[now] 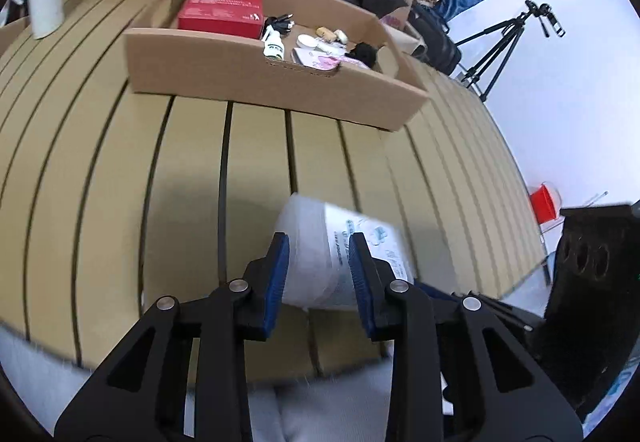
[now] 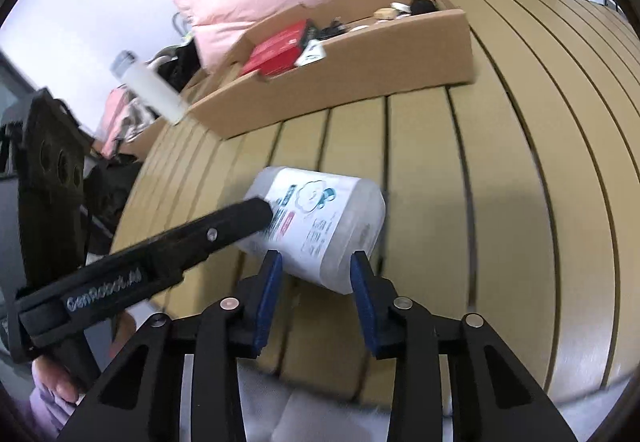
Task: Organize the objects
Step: 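Grasp the white cotton-bud box with the right tool, then lower the cotton-bud box into the tray and open the right tool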
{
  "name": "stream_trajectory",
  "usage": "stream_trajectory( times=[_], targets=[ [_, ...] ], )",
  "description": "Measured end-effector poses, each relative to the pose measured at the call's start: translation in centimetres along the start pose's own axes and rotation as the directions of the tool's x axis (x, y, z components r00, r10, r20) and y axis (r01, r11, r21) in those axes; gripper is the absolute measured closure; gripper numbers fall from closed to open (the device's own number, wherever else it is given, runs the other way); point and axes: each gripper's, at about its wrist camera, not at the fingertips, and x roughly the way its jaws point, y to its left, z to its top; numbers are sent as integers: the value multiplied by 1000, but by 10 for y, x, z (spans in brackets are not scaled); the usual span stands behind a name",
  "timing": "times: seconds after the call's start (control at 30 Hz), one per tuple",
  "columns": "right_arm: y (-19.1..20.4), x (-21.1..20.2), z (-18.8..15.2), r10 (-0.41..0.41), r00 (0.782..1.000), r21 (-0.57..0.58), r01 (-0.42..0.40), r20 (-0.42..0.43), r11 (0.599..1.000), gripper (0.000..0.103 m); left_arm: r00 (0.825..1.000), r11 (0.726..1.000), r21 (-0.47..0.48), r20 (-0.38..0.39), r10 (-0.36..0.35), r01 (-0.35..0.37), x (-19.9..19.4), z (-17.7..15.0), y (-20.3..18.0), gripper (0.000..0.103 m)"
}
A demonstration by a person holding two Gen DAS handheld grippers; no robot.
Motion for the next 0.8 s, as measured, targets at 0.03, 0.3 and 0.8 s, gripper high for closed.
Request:
stream_trajectory(
  times=[0.03,0.3,0.8],
  targets=[
    [6,-12,-9,-2,1000,-9,2,2,1000,67,1000,1000,4,14,-9,9,-15,-8,-6,79],
    [22,-77,-33,7,996,-50,-3,88,999,67,994,997,55,98,-55,50,-60,-23,-34,79],
    [22,-80,116,-55,978,-119,80,199,990,68,981,984,167,176,-88,58,-38,136,-61,79]
  ],
)
